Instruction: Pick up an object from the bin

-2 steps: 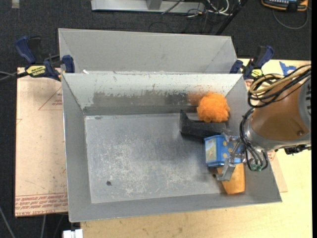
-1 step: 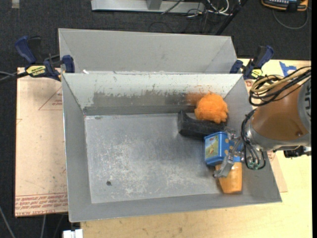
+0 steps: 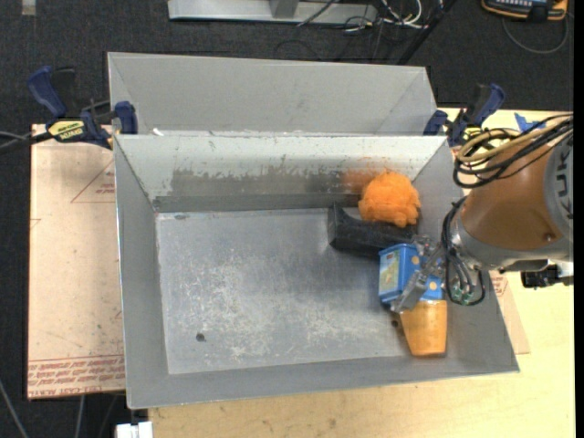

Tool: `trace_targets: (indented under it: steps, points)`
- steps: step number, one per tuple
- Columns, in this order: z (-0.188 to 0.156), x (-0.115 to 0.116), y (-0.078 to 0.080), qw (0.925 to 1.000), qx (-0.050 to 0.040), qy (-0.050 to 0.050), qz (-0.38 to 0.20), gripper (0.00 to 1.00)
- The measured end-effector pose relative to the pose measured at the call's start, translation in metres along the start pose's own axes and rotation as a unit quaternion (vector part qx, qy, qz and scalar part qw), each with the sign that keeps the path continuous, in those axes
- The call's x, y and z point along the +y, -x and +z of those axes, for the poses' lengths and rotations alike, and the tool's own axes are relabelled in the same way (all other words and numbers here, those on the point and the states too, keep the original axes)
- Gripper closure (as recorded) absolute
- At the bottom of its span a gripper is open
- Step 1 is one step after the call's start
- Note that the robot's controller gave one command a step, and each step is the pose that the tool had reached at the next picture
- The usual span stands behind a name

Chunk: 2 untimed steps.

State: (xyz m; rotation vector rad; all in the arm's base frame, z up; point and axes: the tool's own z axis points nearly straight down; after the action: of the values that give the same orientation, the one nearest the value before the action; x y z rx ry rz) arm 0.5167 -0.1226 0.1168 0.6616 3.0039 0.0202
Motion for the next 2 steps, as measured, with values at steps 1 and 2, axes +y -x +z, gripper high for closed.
trace_targets:
  steps: [1, 2]
  points:
    - [0.0, 0.0, 0.0, 1.0, 0.0, 0.0, 0.0, 1.0]
    - [-0.0042, 0.0001, -0.0004, 1.0, 0.0009, 0.0, 0.0, 1.0]
